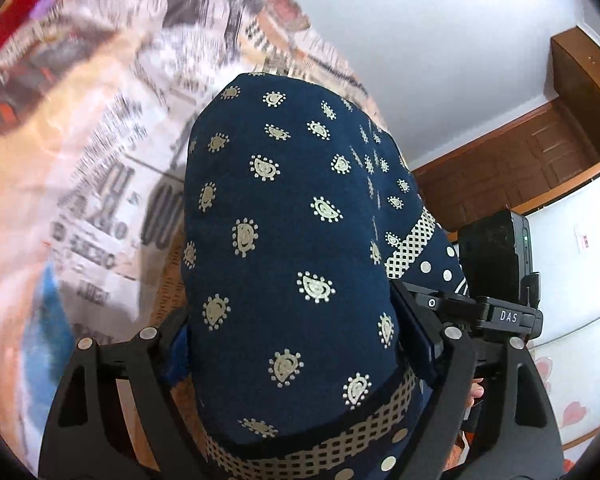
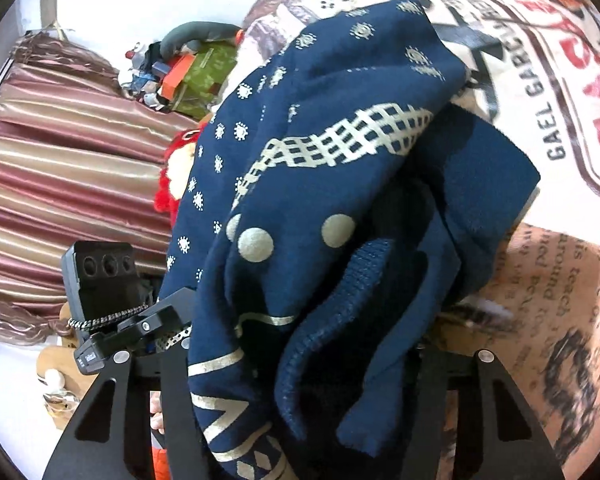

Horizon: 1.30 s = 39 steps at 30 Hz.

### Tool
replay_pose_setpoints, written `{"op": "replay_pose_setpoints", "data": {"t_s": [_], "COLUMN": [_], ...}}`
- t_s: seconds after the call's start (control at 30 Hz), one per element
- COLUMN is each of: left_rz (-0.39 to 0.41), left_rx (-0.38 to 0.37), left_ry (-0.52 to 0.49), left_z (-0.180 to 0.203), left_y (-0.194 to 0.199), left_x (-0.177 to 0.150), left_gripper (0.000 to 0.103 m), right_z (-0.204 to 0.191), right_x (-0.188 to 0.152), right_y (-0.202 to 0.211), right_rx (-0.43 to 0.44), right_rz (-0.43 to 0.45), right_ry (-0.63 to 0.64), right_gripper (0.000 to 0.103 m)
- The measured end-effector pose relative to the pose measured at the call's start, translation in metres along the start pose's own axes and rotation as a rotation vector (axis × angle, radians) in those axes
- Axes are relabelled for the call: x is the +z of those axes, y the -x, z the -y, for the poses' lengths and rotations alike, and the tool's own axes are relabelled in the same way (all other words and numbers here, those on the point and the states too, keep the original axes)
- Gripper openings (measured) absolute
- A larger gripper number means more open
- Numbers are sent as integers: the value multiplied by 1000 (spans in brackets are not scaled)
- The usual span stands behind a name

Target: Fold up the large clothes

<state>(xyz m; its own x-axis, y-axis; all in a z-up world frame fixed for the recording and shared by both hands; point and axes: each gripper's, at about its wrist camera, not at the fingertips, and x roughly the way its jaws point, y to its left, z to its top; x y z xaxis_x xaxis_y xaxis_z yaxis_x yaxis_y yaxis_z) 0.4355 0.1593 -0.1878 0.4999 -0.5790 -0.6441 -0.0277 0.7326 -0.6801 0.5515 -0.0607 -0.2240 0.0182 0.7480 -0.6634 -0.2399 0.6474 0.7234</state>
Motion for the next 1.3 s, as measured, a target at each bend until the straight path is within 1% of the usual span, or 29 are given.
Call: {"op": "replay_pose_setpoints", "data": {"t_s": [0.13,0.27,0.37,0.53,0.67,0.73,0.87,0.97,1.07,1.13,1.2,1.23,1.3], "left_rz": [53,103,128,150,146,137,106,65,29,8,-2,2,17], "left_rx": [-8,-12,-6,11,20,19,7,4,25,60,112,135,153], "left_ry": [-24,-33,-34,-16,21,44,98,152,178,160,112,81,55], "left_z": [6,3,4,-18,-44,-59,-88,-111,-125,-133,-133,-131,-129], "left_y": [39,82,104,133,143,143,131,112,94,82,75,73,73], "left_x": [-5,-10,-10,-18,-26,-31,-45,-56,-64,-71,-76,-80,-86], "left_gripper": [84,84,84,84,84,84,84,84,84,84,84,84,86], "right_z": [-32,-74,-103,-144,-161,-164,-162,-151,-133,-118,-108,-104,-99], "right_x": [-6,-14,-23,-35,-45,-49,-53,-55,-56,-58,-57,-60,-64], "right_y": [13,20,22,6,-15,-29,-58,-81,-102,-113,-128,-137,-144], "right_rx": [-2,-5,-11,-17,-30,-39,-57,-83,-116,-141,-172,-190,-206], "right_rz": [23,49,61,56,33,13,-31,-70,-110,-137,-166,-178,-181], "right_ry": [56,119,165,214,229,232,227,207,186,177,181,194,223], "right_gripper": [55,55,55,54,54,54,54,54,53,52,52,52,53]}}
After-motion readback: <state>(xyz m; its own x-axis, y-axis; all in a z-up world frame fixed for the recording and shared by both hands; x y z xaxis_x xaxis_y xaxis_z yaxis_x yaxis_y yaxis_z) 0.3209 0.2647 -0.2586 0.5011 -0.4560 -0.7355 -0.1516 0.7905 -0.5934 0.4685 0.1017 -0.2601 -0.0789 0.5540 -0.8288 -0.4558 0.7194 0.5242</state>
